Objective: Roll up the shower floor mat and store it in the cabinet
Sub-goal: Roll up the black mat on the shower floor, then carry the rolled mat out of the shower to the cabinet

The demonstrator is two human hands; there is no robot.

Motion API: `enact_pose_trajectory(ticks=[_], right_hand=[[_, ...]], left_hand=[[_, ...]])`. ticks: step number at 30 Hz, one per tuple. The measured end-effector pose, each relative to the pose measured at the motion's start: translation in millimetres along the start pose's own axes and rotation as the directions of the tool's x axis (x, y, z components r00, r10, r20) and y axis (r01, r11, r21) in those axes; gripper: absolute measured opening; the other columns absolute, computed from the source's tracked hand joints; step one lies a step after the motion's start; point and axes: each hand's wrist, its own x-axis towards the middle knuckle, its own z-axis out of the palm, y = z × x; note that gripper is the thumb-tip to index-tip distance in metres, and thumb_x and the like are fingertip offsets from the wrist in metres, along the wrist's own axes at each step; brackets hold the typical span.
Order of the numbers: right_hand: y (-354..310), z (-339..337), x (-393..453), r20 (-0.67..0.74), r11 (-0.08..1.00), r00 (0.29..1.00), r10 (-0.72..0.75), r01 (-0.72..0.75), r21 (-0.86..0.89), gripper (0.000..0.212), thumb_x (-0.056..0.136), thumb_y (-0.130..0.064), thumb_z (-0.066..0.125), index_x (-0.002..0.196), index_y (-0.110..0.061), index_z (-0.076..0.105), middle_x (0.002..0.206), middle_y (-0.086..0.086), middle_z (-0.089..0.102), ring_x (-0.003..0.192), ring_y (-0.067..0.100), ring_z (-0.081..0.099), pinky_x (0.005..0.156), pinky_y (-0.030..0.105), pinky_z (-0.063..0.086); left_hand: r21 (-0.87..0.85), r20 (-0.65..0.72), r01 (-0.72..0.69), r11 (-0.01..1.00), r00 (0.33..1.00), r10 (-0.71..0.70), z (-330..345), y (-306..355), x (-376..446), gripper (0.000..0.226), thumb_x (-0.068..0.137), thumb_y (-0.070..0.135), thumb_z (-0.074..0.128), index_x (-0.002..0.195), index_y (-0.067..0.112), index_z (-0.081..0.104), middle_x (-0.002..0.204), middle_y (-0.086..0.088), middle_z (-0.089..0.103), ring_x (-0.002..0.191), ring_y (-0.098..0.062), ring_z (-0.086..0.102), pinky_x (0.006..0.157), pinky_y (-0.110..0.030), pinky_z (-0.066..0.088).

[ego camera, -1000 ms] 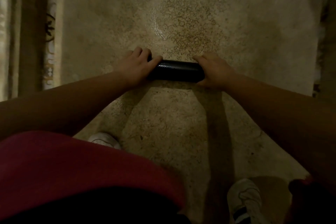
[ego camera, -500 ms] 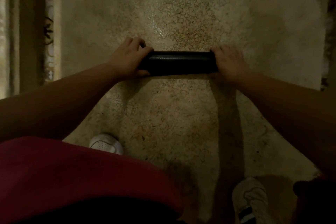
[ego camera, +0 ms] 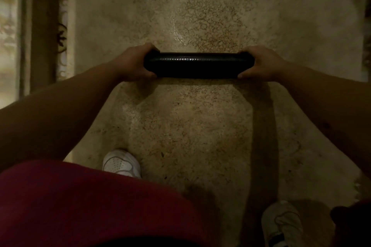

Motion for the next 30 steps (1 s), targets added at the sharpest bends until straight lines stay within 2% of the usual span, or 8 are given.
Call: enact_pose_trajectory(ticks=[4, 7, 11, 14, 17, 22, 25, 30], right_hand=[[-1, -5, -8, 0.073, 0.934, 0.992, 0.103, -0.122, 0.337, 0.061, 0.068, -0.022, 0.084, 0.12, -0.024, 0.054, 0.112, 0.002, 0.055, 0.094, 0.016, 0.058, 0.065, 0.022, 0.049], [-5, -7, -12, 0.096, 0.74, 0.982, 0.162, -0.185, 0.646, 0.057, 0.072, -0.01, 0.08, 0.122, -0.018, 0.052, 0.114, 0.004, 0.054, 0.098, 0.018, 0.061, 0.068, 0.026, 0.056], [-4, -3, -18, 0.166, 0.49, 0.969, 0.183, -0.236, 0.839, 0.05, 0.08, -0.007, 0.071, 0.125, -0.016, 0.052, 0.125, 0.008, 0.052, 0.108, 0.026, 0.06, 0.083, 0.045, 0.055], [-9, 5, -23, 0.113, 0.373, 0.972, 0.206, -0.184, 0.909, 0.035, 0.083, -0.004, 0.067, 0.113, -0.019, 0.059, 0.118, 0.005, 0.056, 0.106, 0.024, 0.062, 0.076, 0.038, 0.057], [-17, 11, -26, 0.092, 0.363, 0.975, 0.203, -0.162, 0.918, 0.028, 0.083, -0.001, 0.065, 0.107, -0.016, 0.061, 0.108, 0.004, 0.06, 0.097, 0.021, 0.064, 0.07, 0.033, 0.057], [-26, 9, -34, 0.08, 0.35, 0.973, 0.215, -0.154, 0.924, 0.027, 0.083, 0.001, 0.066, 0.103, -0.018, 0.065, 0.103, 0.002, 0.064, 0.091, 0.018, 0.066, 0.068, 0.03, 0.057], [-39, -10, -48, 0.078, 0.329, 0.969, 0.236, -0.156, 0.931, 0.029, 0.082, -0.001, 0.067, 0.107, -0.015, 0.065, 0.107, 0.006, 0.064, 0.094, 0.021, 0.066, 0.069, 0.031, 0.055], [-74, -68, -96, 0.061, 0.259, 0.956, 0.286, -0.138, 0.956, 0.019, 0.085, -0.003, 0.065, 0.1, -0.014, 0.063, 0.103, 0.006, 0.061, 0.092, 0.021, 0.063, 0.066, 0.029, 0.052]], left_hand=[[-0.152, 0.026, 0.084, 0.985, 0.996, -0.081, -12, -5, -7, 0.061, 0.069, 0.023, 0.082, 0.121, 0.037, 0.052, 0.114, 0.005, 0.057, 0.099, -0.012, 0.055, 0.071, -0.016, 0.04], [-0.371, -0.002, 0.132, 0.919, 0.99, -0.143, -16, -10, -21, 0.053, 0.074, 0.019, 0.08, 0.117, 0.038, 0.057, 0.114, 0.003, 0.058, 0.098, -0.011, 0.059, 0.069, -0.017, 0.049], [-0.792, 0.07, 0.194, 0.579, 0.971, -0.23, -4, -11, -36, 0.041, 0.083, 0.006, 0.07, 0.111, 0.034, 0.06, 0.122, -0.008, 0.051, 0.101, -0.028, 0.064, 0.071, -0.035, 0.059], [-0.913, 0.02, 0.152, 0.378, 0.943, -0.332, 14, -9, -40, 0.034, 0.086, 0.004, 0.065, 0.113, 0.021, 0.055, 0.12, -0.012, 0.053, 0.1, -0.029, 0.066, 0.071, -0.037, 0.058], [-0.956, 0.003, 0.118, 0.267, 0.919, -0.395, 22, -6, -42, 0.022, 0.088, 0.005, 0.063, 0.107, 0.016, 0.058, 0.115, -0.011, 0.06, 0.096, -0.025, 0.068, 0.073, -0.036, 0.058], [-0.969, 0.038, 0.136, 0.205, 0.906, -0.421, 14, 6, -51, 0.025, 0.091, 0.006, 0.059, 0.114, 0.016, 0.058, 0.119, -0.011, 0.059, 0.103, -0.026, 0.064, 0.083, -0.035, 0.057], [-0.955, 0.032, 0.15, 0.256, 0.911, -0.412, -7, 31, -63, 0.03, 0.091, 0.006, 0.059, 0.12, 0.014, 0.055, 0.124, -0.013, 0.056, 0.108, -0.03, 0.061, 0.089, -0.038, 0.053], [-0.935, 0.004, 0.142, 0.324, 0.92, -0.391, -79, 87, -100, 0.035, 0.085, 0.008, 0.068, 0.116, 0.016, 0.056, 0.126, -0.015, 0.055, 0.108, -0.032, 0.063, 0.078, -0.035, 0.056]])
